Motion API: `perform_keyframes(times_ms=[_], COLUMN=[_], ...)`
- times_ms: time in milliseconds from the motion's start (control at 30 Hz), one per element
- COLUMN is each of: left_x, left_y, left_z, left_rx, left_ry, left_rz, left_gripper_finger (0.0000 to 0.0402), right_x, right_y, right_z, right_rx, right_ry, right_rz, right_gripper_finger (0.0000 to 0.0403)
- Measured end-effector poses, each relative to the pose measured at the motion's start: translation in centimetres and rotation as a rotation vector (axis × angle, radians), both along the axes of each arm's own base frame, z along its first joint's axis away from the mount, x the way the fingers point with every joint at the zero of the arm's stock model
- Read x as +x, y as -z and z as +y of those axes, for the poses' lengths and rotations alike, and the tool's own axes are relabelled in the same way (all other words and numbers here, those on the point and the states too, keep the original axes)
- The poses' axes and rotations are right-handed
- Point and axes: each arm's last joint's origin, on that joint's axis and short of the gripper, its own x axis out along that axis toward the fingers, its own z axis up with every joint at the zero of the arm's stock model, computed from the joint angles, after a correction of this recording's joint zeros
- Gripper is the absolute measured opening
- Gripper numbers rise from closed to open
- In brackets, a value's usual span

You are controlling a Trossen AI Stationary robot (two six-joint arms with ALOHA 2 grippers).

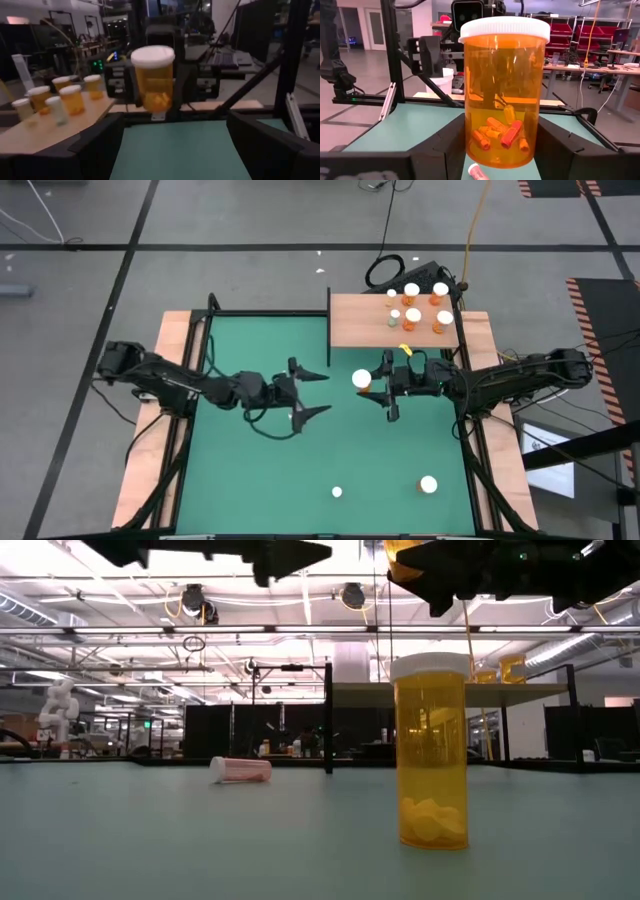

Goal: Pick and place medicine bottles onto shelf by color
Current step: Put the orange pill bottle on the shelf

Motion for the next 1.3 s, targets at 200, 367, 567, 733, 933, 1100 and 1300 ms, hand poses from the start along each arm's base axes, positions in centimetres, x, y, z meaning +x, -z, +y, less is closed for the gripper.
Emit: perform_keyframes(times_ms=[200,367,567,733,933,1100,1300], left_x=[3.6,6.0,7.6,8.2,8.6,8.6,8.6], left_y=[0.4,-0.6,-1.2,-0.9,0.1,0.0,-0.3], left_z=[0.4,0.4,1.3,2.1,2.6,2.6,2.5], left_rx=[-0.010,0.029,0.011,-0.021,-0.035,-0.021,-0.022], left_ry=[0.021,0.015,0.025,0.060,0.045,0.049,0.051], left_rz=[0.015,-0.018,-0.019,-0.016,0.013,-0.010,-0.045], left_gripper_finger=[0.0351,0.0351,0.0351,0.0351,0.0351,0.0351,0.0351], right_x=[0.1,0.3,0.3,0.3,0.3,0.3,0.3], right_y=[-0.1,0.1,0.1,0.0,-0.1,-0.1,-0.1], right_z=[0.0,0.0,0.1,0.1,0.2,0.2,0.2], right_rx=[0.008,0.008,-0.001,-0.004,-0.008,-0.007,-0.008], right_ry=[-0.002,-0.002,-0.005,-0.012,-0.032,-0.031,-0.030], right_rz=[-0.019,-0.014,-0.020,-0.027,-0.042,-0.042,-0.042], right_gripper_finger=[0.0180,0.0180,0.0180,0.0180,0.0180,0.0180,0.0180])
